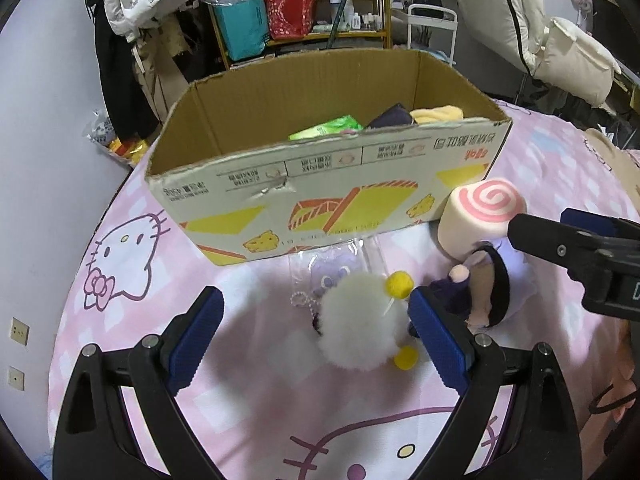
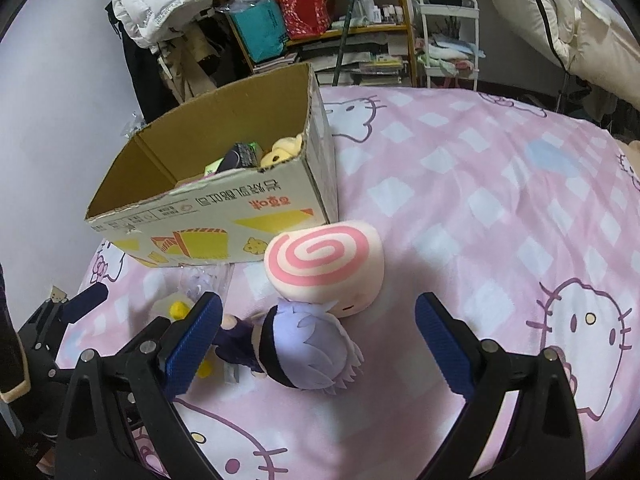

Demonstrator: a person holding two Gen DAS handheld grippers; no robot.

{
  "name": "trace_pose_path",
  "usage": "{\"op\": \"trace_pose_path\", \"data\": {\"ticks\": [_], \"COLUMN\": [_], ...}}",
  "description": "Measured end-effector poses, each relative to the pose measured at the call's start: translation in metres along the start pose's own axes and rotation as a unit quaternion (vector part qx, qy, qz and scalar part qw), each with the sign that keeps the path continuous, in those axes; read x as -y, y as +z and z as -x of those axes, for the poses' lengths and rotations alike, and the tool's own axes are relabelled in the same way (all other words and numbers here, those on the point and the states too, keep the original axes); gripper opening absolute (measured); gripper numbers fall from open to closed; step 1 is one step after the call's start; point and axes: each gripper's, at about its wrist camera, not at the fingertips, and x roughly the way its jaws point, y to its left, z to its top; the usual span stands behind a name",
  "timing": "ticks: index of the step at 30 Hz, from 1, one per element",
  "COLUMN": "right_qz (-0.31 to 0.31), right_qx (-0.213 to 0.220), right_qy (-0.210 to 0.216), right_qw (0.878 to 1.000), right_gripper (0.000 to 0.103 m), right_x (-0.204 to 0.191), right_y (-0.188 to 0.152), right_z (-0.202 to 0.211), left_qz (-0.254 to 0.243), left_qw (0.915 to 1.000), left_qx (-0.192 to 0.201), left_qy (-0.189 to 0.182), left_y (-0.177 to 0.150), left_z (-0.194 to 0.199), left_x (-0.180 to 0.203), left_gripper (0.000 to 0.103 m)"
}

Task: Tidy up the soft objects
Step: 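Lower the left tool onto the white chick plush while the right tool lowers onto the purple-haired doll, then close the left tool on the chick plush while the right tool closes on the doll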

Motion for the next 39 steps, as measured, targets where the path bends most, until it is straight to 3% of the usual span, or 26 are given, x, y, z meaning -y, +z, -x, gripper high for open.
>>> {"op": "trace_pose_path", "data": {"ticks": [24,39], "right_qz": [-0.026,-0.036], "right_qx": [-0.033,-0.077], "right_qy": [0.002,0.005], "right_qw": [0.999,0.996], "right_gripper": [0.101,0.101], "right_x": [0.007,0.006], "right_y": [-0.001,-0.005], "right_z": [-0.02,-0.043], "left_qz": [-0.005,0.007], "left_qw": [0.9994,0.9989], "left_qx": [-0.026,-0.046], "left_qy": [-0.021,-0.011], "left_y": [0.0,-0.002], "left_z": [-0.022,-0.036], "left_x": [0.006,0.002], "left_gripper": [0.092,0.092]}}
